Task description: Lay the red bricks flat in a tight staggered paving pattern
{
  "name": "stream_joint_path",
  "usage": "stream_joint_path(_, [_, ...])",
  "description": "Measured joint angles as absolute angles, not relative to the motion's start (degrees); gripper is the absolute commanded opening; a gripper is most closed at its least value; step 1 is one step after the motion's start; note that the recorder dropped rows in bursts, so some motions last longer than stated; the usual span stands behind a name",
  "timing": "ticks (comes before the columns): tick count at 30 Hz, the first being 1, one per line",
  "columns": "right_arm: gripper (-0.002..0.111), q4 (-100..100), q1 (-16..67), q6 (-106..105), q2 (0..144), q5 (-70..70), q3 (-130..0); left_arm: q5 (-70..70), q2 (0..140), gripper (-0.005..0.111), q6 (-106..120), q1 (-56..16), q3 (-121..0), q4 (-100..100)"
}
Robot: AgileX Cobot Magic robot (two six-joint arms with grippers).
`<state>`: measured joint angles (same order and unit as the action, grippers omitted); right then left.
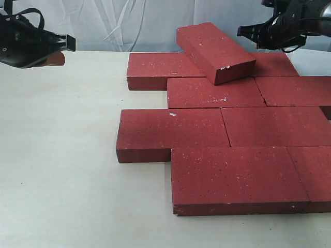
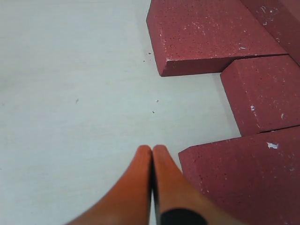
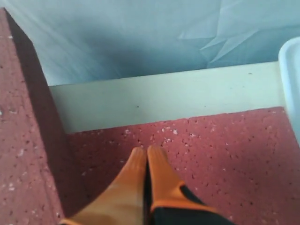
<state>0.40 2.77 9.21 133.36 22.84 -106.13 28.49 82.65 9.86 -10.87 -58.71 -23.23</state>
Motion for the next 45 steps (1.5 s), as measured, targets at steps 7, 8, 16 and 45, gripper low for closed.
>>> stream_joint_path(7, [-0.001,1.7,4.4,3.6,136.0,23.5,-106.2,27.9,82.7,0.000,9.9,-10.9,-58.7,-23.7])
stream_joint_path(8, [-0.001,1.7,5.1,2.1,135.7,24.0,-106.2,27.9,82.7,0.000,9.9,-10.9,-58.7,-23.7])
stream_joint_path(16, [-0.001,2.0,15.0,-5.9,132.8,28.7,-106.4,27.6,82.7,0.000,9.9,-10.9,-58.7,-23.7])
stream_joint_path(45, [-0.001,1.7,20.2,-2.7,130.5,21.0,-106.5,27.6,82.7,0.000,9.9,-10.9,-58.7,-24.3])
